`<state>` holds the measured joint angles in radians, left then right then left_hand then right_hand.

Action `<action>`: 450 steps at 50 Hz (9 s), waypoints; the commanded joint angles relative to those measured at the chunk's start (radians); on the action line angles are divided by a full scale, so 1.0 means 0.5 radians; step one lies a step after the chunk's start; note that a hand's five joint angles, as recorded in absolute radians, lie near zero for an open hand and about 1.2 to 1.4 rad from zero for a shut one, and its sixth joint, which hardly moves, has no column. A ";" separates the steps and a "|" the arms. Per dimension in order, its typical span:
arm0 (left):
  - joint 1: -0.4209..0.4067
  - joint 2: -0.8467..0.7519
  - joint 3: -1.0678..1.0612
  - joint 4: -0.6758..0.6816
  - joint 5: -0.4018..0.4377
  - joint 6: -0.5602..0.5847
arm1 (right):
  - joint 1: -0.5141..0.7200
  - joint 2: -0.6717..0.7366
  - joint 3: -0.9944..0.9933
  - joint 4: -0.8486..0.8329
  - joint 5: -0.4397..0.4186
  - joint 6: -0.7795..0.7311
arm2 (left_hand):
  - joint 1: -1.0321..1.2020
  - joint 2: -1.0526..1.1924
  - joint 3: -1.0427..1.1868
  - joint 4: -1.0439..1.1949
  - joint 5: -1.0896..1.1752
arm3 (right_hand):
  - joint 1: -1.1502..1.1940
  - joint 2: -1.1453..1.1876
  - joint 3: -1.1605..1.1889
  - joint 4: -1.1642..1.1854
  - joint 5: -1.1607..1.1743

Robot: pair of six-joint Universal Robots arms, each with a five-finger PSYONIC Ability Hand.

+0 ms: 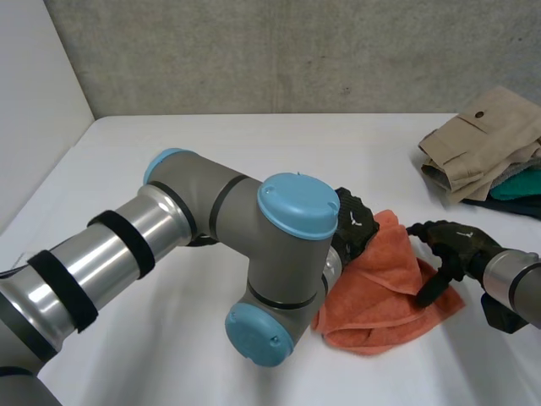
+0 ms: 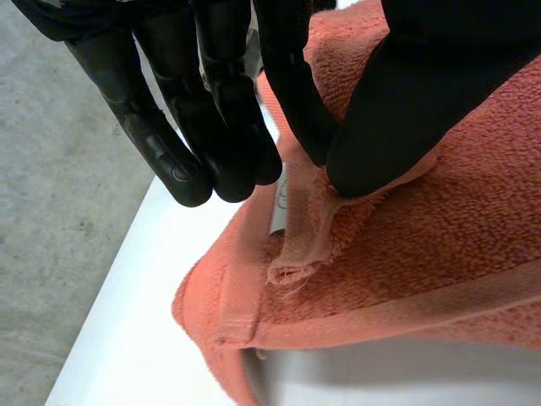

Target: Fold the laundry.

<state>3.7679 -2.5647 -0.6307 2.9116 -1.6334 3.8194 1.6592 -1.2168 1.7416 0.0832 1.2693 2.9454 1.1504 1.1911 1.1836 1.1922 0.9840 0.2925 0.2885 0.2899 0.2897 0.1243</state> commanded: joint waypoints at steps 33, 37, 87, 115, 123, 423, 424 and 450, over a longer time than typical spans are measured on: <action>0.800 1.251 -1.438 0.475 -0.375 -0.082 | 0.910 0.283 -1.332 0.367 0.394 0.040 | -1.867 -1.949 -1.934 -1.951 -1.884 | -0.236 -0.228 -0.231 -0.230 -0.249; 0.800 1.261 -1.451 0.436 -0.304 -0.211 | 0.704 0.130 -1.308 0.686 0.391 -0.009 | -1.952 -2.033 -2.018 -2.035 -1.968 | -0.236 -0.228 -0.231 -0.230 -0.249; 0.800 0.751 -1.656 0.669 -0.172 -0.313 | -0.106 0.133 0.416 -0.857 -0.535 -0.976 | 0.492 0.410 0.425 0.408 0.475 | 0.927 0.935 0.932 0.932 0.914; 1.054 0.831 -0.989 0.653 -0.050 -0.328 | 0.206 0.341 -0.720 -0.810 -0.045 -0.627 | 0.492 0.410 0.425 0.408 0.475 | 2.208 2.216 2.213 2.213 2.195; 1.146 1.030 -0.222 0.794 -0.181 -0.566 | 0.277 0.329 -1.647 -1.006 0.531 -0.323 | 0.492 0.410 0.425 0.408 0.475 | 2.208 2.216 2.213 2.213 2.195; 1.475 0.794 0.009 0.757 0.254 -0.686 | 0.274 0.483 -1.915 -0.582 0.523 -0.479 | 0.492 0.410 0.425 0.408 0.475 | 2.208 2.216 2.213 2.213 2.195; 1.469 0.843 0.052 0.894 0.242 -0.805 | 0.280 0.464 -1.985 -0.741 0.554 -0.388 | 0.492 0.410 0.425 0.408 0.475 | 2.208 2.216 2.213 2.213 2.195; 1.604 0.877 -1.116 1.113 0.478 -0.512 | 0.357 0.547 -1.308 -0.489 0.213 -0.518 | 0.492 0.410 0.425 0.408 0.475 | 2.208 2.216 2.213 2.213 2.195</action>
<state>4.5594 -2.1038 -1.0133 3.4683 -1.4659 3.4880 1.8374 -0.9910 0.9784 -0.2139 1.4117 2.7445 1.1541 1.1957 1.1890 1.1969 0.9934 1.1278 1.1793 1.1906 1.1978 1.0097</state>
